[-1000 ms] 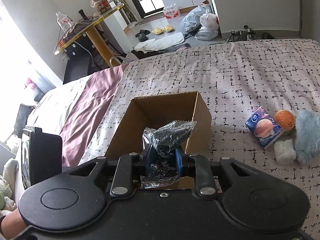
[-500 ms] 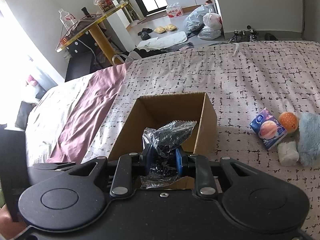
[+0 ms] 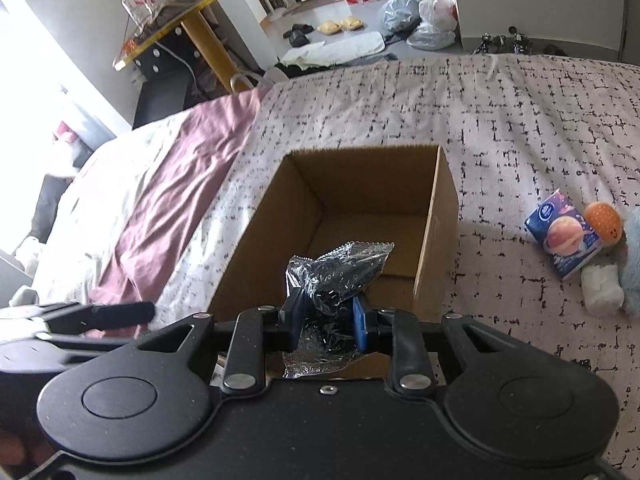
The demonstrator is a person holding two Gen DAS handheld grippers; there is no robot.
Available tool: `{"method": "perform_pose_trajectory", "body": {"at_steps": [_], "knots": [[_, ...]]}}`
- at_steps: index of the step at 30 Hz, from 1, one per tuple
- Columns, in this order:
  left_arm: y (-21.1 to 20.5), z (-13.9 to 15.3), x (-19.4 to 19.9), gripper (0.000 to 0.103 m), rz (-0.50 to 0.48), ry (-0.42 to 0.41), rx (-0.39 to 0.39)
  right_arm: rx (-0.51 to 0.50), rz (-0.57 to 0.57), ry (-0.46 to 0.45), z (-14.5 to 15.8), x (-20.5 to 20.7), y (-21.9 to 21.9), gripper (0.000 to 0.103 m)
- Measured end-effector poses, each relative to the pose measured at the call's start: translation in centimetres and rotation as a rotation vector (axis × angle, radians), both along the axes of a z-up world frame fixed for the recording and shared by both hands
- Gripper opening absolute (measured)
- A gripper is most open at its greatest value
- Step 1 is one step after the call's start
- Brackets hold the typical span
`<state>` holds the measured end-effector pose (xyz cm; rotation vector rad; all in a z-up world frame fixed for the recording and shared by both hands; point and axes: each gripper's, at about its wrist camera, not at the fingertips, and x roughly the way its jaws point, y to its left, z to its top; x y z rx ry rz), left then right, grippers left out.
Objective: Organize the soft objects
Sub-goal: 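Open both tools to drop the sock and bag into the box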
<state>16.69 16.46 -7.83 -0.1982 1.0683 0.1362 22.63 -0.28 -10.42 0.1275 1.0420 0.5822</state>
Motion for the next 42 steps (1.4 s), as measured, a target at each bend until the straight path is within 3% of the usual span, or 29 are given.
{"method": "perform_pose_trajectory", "body": {"at_steps": [5, 7, 12, 16, 27, 30, 42], "knots": [[0.2, 0.6, -0.5, 0.083, 0.027, -0.013, -0.007, -0.038, 0.025, 0.014, -0.6, -0.3, 0.9, 0.028], [0.0, 0.9, -0.6, 0.09, 0.042, -0.026, 0.025, -0.028, 0.017, 0.01, -0.2, -0.6, 0.7, 0.048], [0.0, 1.7, -1.2, 0.097, 0.087, -0.057, 0.01, 0.048, -0.011, -0.003, 1.6, -0.9, -1.6, 0.058], [-0.6, 2.7, -1.7, 0.103, 0.087, -0.09, 0.027, 0.074, -0.04, -0.034, 3.0, -1.3, -4.0, 0.072], [-3.6, 4.3, -2.7, 0.103, 0.099, -0.118, 0.019, 0.097, -0.075, -0.05, 3.6, -2.8, -9.3, 0.084], [-4.7, 4.7, -2.9, 0.103, 0.091, -0.12, 0.011, 0.104, -0.091, -0.05, 3.6, -3.3, -11.0, 0.094], [-11.4, 5.2, -4.0, 0.103, 0.028, -0.135, -0.009, 0.099, -0.168, -0.05, 3.1, -5.1, -19.0, 0.095]]}}
